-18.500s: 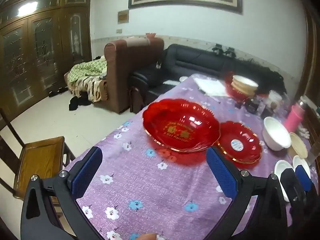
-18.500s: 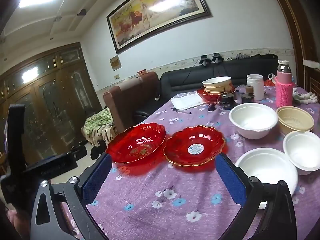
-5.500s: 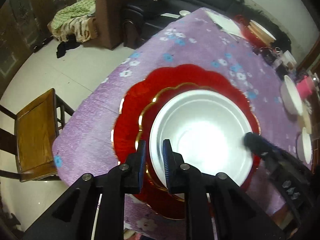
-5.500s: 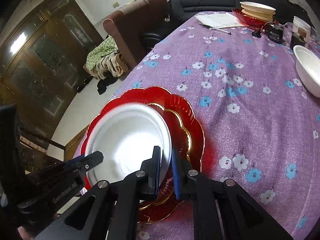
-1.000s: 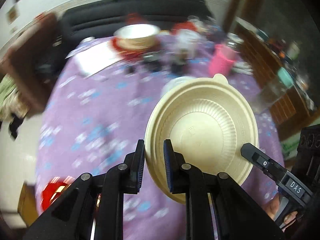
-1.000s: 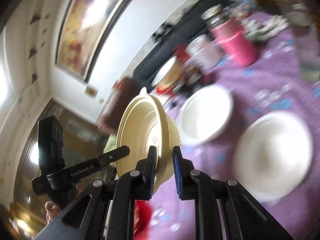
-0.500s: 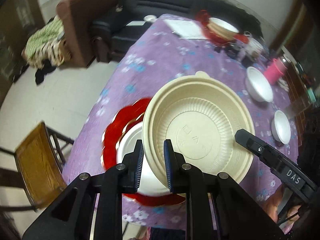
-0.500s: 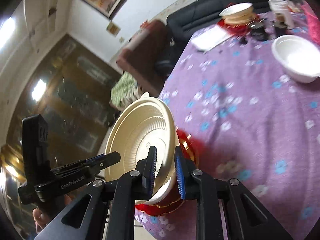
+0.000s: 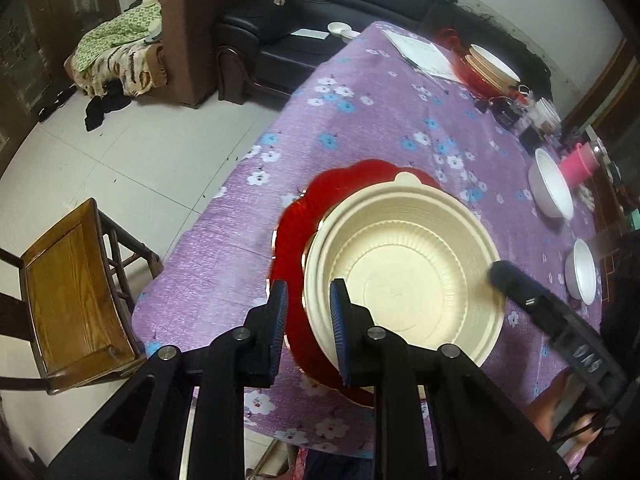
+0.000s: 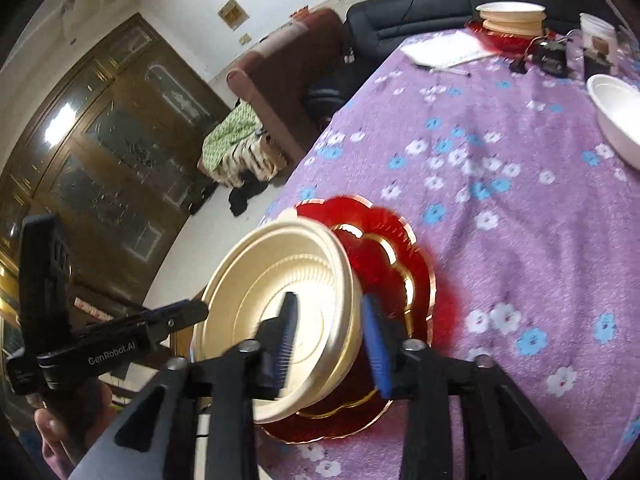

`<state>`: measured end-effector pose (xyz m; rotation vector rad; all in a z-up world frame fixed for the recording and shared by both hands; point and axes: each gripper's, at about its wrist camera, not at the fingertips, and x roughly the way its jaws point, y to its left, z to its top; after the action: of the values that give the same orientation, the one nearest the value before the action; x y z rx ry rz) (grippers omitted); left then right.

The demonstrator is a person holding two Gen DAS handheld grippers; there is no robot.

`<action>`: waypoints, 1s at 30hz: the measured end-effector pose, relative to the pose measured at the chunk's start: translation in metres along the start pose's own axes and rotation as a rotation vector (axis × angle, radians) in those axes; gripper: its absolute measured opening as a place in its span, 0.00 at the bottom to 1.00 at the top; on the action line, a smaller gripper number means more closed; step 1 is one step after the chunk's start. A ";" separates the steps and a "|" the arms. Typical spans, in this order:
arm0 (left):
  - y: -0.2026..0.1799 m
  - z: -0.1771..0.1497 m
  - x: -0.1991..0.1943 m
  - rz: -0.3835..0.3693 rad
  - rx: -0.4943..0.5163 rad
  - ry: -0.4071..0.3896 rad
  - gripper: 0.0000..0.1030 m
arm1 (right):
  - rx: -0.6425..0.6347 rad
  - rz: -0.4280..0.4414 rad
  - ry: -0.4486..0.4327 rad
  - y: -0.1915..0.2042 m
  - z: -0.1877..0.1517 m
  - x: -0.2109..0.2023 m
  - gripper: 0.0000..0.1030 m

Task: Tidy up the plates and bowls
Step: 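Carry the beige bowl onto the white plate stack, open the left tool, then move the left tool toward the small white foam bowl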

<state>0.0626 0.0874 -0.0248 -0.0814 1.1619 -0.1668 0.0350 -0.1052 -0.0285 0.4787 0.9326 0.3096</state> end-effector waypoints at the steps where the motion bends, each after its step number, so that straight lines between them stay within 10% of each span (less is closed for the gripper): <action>1: 0.003 0.000 -0.002 0.000 -0.012 -0.006 0.18 | 0.010 0.020 -0.011 -0.005 0.002 -0.006 0.40; 8: -0.028 -0.004 -0.028 -0.061 0.018 -0.091 0.18 | 0.092 -0.017 -0.134 -0.058 0.012 -0.047 0.50; 12: -0.095 -0.011 -0.033 -0.135 0.165 -0.099 0.21 | 0.143 -0.068 -0.217 -0.101 0.009 -0.078 0.50; 16: -0.178 -0.018 -0.023 -0.239 0.315 -0.066 0.44 | 0.159 -0.156 -0.365 -0.145 0.000 -0.134 0.51; 22: -0.279 -0.018 0.012 -0.336 0.409 0.060 0.44 | 0.177 -0.354 -0.569 -0.209 -0.017 -0.223 0.64; 30: -0.374 0.001 0.059 -0.305 0.415 0.143 0.43 | 0.341 -0.330 -0.538 -0.313 -0.005 -0.270 0.68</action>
<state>0.0533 -0.2906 -0.0213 0.1228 1.2312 -0.6888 -0.1057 -0.4931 -0.0078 0.6679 0.5199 -0.2770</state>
